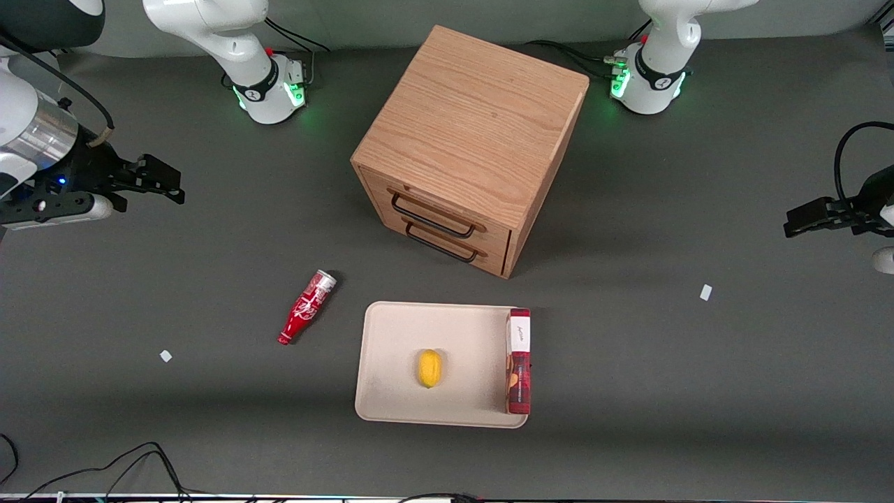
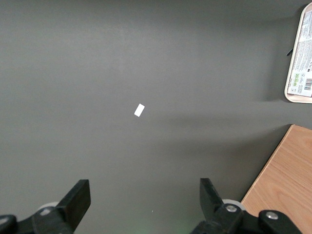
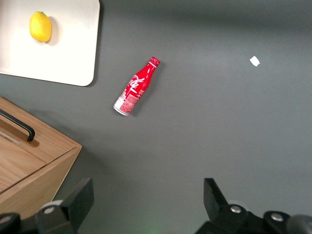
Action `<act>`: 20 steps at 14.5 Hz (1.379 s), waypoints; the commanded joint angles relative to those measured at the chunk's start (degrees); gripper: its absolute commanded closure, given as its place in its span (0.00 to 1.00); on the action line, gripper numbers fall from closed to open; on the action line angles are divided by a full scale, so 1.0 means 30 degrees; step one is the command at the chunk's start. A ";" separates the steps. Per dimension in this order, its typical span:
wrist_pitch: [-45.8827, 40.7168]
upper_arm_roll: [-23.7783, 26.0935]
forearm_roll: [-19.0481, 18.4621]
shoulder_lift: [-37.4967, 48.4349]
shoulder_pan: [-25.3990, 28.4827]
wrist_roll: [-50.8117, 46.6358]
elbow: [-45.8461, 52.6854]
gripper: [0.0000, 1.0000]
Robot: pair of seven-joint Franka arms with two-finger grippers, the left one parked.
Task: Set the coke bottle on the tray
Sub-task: 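Move the right gripper down over the lying red Coca-Cola bottle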
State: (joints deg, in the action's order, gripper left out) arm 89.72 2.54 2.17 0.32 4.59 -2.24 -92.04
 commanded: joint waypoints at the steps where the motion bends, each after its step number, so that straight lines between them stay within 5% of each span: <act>1: -0.0726 0.0209 -0.0080 -0.0370 0.0020 -0.0658 0.0796 0.00; 6: -0.1196 0.0238 0.0095 -0.1423 0.0051 -0.1566 0.1821 0.00; 10: -0.0789 0.0383 0.0212 -0.2943 0.0110 -0.5810 0.1734 0.00; 13: 0.2365 0.0764 0.1355 -0.3329 0.0109 -0.9439 -0.0044 0.00; 20: 1.1095 0.2638 0.0097 -0.3152 0.0139 -1.3282 -0.6870 0.00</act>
State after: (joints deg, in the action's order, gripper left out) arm 115.62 9.10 4.11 -11.08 5.00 -37.50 -105.23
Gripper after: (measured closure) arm 0.000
